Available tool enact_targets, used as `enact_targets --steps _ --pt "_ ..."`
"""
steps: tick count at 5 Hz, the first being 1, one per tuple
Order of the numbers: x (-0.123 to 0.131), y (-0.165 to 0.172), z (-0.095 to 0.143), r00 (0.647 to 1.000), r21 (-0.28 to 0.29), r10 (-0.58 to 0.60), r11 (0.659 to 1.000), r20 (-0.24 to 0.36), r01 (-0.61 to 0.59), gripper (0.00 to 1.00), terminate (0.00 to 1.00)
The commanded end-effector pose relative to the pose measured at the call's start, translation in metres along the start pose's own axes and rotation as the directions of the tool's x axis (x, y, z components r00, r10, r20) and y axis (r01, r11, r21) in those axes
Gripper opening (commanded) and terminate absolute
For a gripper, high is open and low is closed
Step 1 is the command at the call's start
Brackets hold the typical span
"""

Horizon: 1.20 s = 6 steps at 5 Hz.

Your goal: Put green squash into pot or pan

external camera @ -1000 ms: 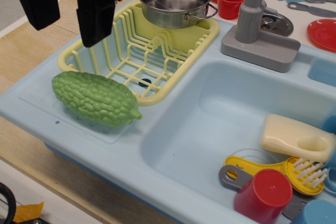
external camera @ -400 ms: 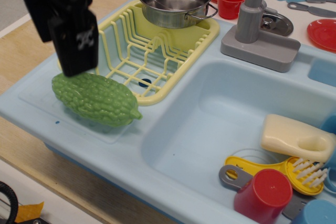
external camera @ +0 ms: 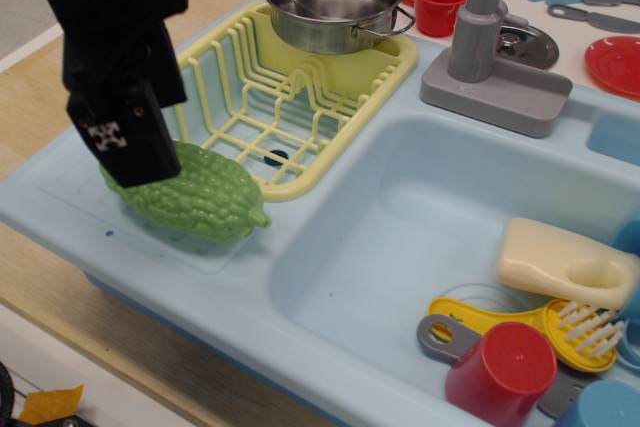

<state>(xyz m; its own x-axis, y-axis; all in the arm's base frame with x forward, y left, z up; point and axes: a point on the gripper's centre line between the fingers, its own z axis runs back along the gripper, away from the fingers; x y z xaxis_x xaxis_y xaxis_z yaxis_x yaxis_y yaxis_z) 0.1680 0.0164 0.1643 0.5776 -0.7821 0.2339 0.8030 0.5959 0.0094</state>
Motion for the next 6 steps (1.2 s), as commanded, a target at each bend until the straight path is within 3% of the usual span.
enact_targets --steps 1,2,3,4,5,6 --pt "-0.002 0.005 -0.019 0.998 -0.043 0.0 0.999 0.065 0.003 1.0 0.0" --pt "-0.009 -0.001 -0.034 0.992 -0.066 0.038 0.997 0.119 -0.03 1.0 0.0" --pt "-0.003 0.012 -0.037 0.995 -0.082 0.027 0.996 0.093 -0.019 0.0 0.0" --pt "0.014 0.034 -0.02 1.0 -0.041 0.005 0.999 -0.009 -0.006 0.0 0.0" --pt "0.04 0.074 0.002 0.999 0.062 -0.014 0.998 -0.05 0.017 0.0 0.0" --pt "0.074 0.116 0.022 0.996 0.106 -0.04 0.993 -0.081 0.048 0.0 0.0"
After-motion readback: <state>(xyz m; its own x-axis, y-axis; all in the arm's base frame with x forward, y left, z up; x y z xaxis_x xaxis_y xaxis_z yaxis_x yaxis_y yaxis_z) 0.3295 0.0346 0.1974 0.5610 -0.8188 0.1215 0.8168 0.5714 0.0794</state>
